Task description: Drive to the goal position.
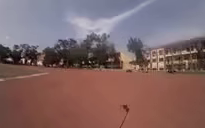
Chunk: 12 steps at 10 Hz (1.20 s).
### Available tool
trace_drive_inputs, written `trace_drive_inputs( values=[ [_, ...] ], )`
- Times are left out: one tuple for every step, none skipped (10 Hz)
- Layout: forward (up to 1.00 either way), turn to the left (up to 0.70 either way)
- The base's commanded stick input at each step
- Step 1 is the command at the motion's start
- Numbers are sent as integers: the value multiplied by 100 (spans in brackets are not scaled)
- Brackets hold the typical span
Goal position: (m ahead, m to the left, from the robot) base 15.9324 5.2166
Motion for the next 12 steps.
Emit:
trace_drive_inputs(
  values=[
    [70, 0],
    [70, 0],
    [70, 0],
    [70, 0],
    [70, 0],
    [70, 0],
    [70, 0],
    [70, 0],
    [70, 0],
    [70, 0],
    [70, 0],
    [70, 0]
  ],
)
